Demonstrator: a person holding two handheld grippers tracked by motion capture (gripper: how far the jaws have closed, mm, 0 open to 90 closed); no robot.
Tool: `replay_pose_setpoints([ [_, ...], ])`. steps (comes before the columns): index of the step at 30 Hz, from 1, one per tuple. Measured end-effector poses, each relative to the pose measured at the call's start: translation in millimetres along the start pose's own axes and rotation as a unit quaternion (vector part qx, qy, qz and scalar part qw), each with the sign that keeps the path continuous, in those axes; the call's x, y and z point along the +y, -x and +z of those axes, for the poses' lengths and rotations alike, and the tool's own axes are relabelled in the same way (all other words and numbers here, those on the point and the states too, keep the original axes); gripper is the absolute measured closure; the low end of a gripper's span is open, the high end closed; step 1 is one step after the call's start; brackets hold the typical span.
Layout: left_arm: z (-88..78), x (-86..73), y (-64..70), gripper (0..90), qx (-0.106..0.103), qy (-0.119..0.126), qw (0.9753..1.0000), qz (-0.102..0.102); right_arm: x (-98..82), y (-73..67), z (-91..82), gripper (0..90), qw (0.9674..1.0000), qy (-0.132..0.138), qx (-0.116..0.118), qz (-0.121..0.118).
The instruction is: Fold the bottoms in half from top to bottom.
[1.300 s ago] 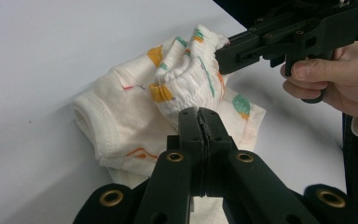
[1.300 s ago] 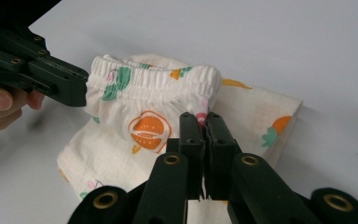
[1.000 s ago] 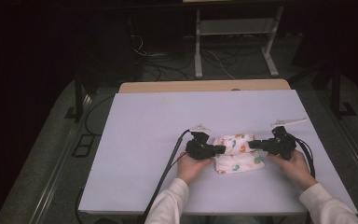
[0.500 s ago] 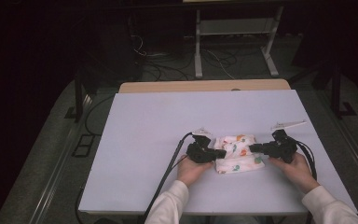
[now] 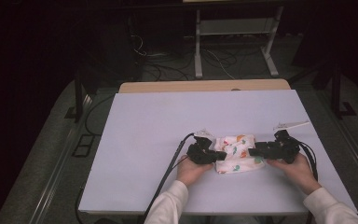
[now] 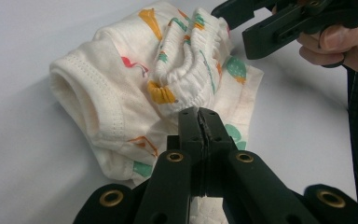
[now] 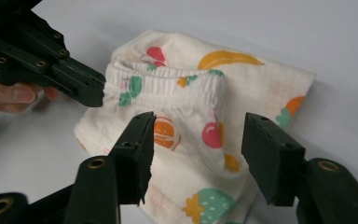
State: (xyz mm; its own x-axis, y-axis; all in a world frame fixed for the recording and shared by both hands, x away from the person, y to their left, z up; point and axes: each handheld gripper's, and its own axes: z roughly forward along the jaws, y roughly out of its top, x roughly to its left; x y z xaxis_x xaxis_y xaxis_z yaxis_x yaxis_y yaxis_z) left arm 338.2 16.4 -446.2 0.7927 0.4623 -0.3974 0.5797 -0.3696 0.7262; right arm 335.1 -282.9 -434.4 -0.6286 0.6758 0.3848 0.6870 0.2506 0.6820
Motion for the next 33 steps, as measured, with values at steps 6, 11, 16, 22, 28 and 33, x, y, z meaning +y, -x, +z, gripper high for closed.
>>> replay_pose_setpoints([
  [6, -0.5, 0.4, 0.3, 88.0, 0.001, 0.004, 1.0, 0.0, 11.9, -5.0, -0.7, 39.2, 0.9999, 0.01, 0.0, 0.001],
  [11, -0.3, 0.2, 0.3, 88.0, 0.0, 0.005, 1.0, -0.002, 26.2, -10.1, -1.5, 40.5, 0.9998, 0.016, 0.007, -0.004],
  [16, 0.0, 0.0, 0.4, 87.9, -0.001, 0.005, 1.0, -0.004, 39.9, -13.4, 0.9, 46.1, 0.9996, 0.018, 0.021, -0.006],
  [22, 0.3, -0.1, 0.4, 87.9, -0.001, 0.004, 1.0, -0.003, 53.9, -15.9, 10.5, 61.8, 0.9998, -0.002, 0.019, -0.008],
  [28, 1.4, -0.5, 0.8, 87.9, -0.003, 0.004, 1.0, -0.002, 65.2, -18.9, 19.8, 78.7, 0.9997, -0.019, 0.01, -0.011],
  [33, 2.9, -0.8, 1.7, 87.9, -0.004, 0.006, 1.0, -0.004, 71.7, -21.9, 25.2, 85.3, 0.9994, -0.027, 0.006, -0.019],
])
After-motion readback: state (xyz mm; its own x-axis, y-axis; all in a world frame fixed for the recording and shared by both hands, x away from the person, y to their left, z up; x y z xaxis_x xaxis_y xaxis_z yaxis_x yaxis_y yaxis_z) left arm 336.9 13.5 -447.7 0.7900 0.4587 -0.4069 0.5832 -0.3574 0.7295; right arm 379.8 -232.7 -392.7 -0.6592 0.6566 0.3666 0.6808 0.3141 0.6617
